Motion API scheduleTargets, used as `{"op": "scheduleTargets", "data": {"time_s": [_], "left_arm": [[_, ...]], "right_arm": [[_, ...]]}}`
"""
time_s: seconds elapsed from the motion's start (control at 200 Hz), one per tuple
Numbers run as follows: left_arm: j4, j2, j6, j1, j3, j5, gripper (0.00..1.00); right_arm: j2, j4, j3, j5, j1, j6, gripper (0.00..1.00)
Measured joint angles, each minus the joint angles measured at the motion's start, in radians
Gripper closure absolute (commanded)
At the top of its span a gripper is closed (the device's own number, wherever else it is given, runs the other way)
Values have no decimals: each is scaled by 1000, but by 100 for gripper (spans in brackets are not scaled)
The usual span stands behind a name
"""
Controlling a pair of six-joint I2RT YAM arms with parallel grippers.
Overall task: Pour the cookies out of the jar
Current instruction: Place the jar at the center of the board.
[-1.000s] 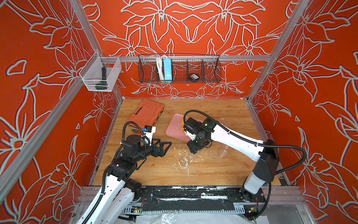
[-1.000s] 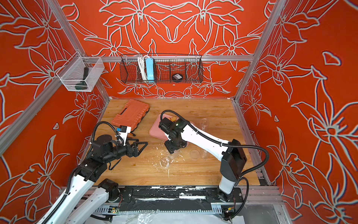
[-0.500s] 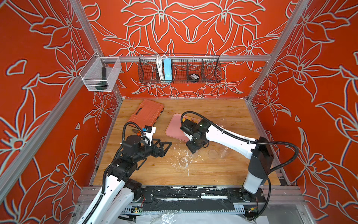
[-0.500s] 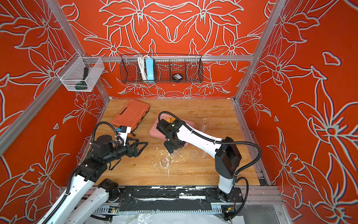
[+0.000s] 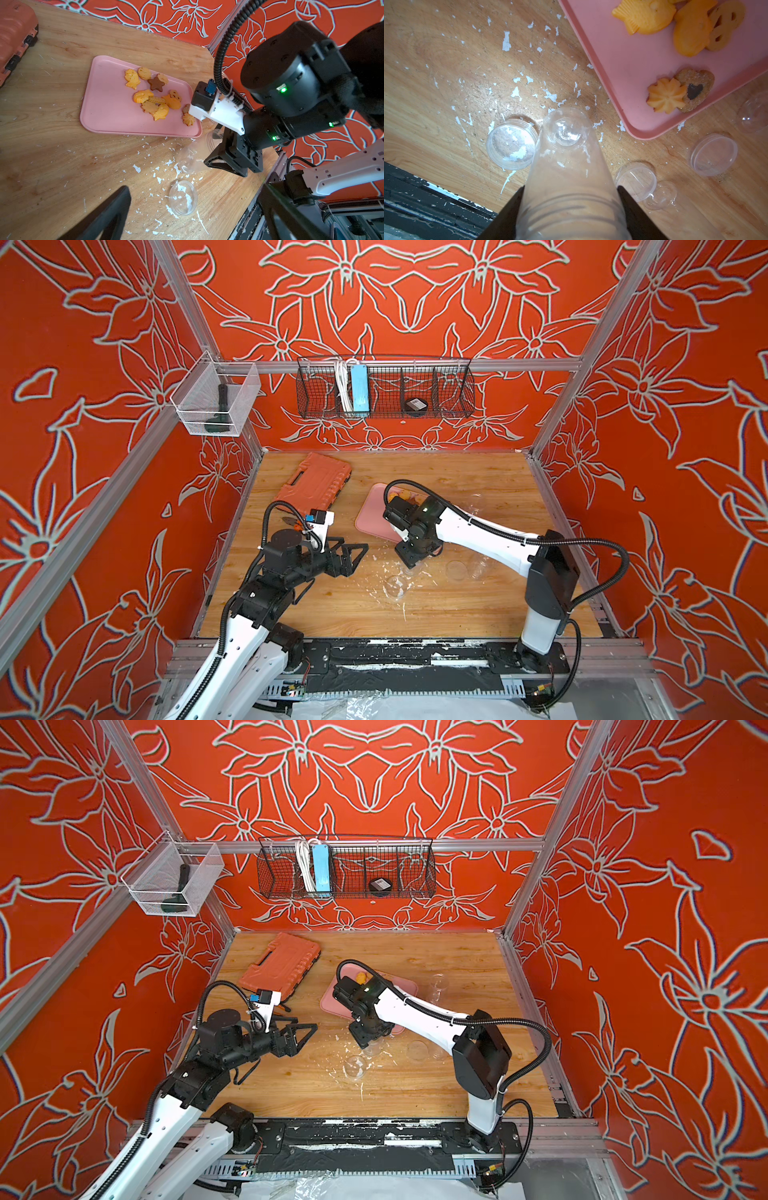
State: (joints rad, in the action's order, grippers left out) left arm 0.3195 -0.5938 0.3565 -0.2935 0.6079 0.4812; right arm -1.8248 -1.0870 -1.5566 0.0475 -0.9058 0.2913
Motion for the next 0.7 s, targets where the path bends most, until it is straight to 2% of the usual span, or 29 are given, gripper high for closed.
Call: {"op": "scheduleTargets", "data": {"time_s": [0.305,0.701], "left_arm": [[0,-2,0,0,0,3,2],[0,-7,0,0,0,3,2]], "right_arm": [[-16,6,8,-1,0,-1,38],[-17,15,16,-2,0,-2,1]]}}
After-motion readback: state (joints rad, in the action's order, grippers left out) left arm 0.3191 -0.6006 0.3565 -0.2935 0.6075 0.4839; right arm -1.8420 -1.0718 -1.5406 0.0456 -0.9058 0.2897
